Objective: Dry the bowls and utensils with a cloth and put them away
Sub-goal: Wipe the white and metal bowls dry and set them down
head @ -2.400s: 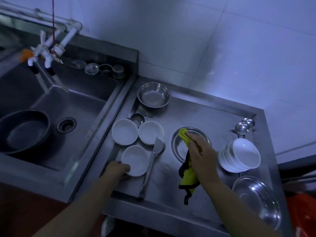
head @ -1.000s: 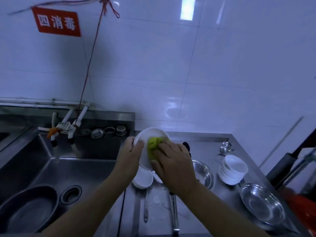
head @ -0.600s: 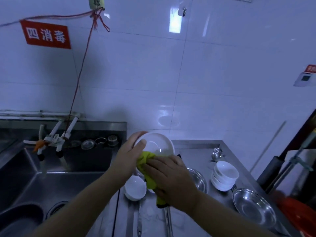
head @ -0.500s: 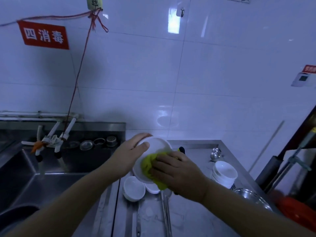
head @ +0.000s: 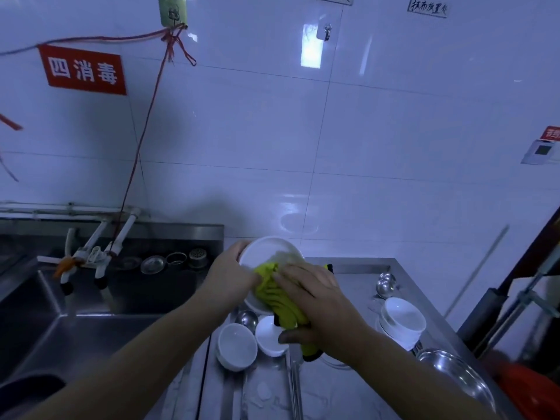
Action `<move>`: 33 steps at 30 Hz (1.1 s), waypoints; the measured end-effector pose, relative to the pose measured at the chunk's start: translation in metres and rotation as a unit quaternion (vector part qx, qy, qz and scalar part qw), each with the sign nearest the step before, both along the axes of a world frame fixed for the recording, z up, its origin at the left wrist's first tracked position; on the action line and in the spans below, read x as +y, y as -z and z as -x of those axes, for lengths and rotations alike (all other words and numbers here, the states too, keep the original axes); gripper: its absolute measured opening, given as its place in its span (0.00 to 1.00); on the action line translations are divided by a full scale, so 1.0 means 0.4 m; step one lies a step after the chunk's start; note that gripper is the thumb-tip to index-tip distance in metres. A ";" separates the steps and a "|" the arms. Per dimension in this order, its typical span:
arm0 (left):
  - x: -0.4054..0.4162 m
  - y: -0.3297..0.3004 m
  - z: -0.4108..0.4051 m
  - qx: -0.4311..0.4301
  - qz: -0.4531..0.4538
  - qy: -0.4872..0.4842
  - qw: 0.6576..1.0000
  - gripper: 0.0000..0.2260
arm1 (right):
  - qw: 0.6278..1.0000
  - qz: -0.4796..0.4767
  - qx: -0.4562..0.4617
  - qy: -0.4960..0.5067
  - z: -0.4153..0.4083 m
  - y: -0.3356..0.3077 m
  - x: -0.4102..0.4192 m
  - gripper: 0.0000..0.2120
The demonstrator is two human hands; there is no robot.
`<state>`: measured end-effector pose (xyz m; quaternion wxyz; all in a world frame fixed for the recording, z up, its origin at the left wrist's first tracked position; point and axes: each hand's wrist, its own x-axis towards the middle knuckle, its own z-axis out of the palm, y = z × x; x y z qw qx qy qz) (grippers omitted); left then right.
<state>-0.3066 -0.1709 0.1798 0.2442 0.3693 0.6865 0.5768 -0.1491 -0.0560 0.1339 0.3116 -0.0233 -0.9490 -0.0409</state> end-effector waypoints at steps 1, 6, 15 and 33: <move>0.000 0.002 0.000 -0.002 -0.003 -0.010 1.000 0.21 | 0.999 0.051 0.005 -0.001 -0.003 -0.003 -0.002 0.39; -0.005 0.008 0.004 -0.012 -0.007 -0.040 0.999 0.19 | 0.931 0.354 0.084 0.043 0.009 0.008 0.003 0.33; -0.004 0.022 0.033 -0.014 -0.005 -0.063 0.998 0.18 | 0.877 0.446 -0.030 0.177 0.048 -0.022 -0.036 0.22; 0.014 0.035 0.012 -0.047 -0.080 -0.070 0.993 0.06 | 0.994 -0.029 0.019 0.103 0.109 -0.018 -0.073 0.18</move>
